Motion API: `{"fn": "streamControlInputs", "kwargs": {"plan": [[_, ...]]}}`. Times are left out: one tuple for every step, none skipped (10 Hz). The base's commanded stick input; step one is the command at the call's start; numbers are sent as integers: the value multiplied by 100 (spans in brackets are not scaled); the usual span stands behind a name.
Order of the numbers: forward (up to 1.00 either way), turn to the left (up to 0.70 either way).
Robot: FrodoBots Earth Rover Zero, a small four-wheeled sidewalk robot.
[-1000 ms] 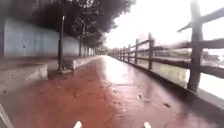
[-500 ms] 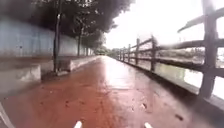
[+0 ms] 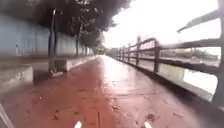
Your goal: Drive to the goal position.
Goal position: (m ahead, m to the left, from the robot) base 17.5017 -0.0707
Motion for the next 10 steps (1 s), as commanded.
{"fn": "streamControlInputs", "kwargs": {"plan": [[50,0],[50,0],[50,0],[50,0],[50,0],[50,0],[50,0],[50,0],[50,0],[50,0]]}}
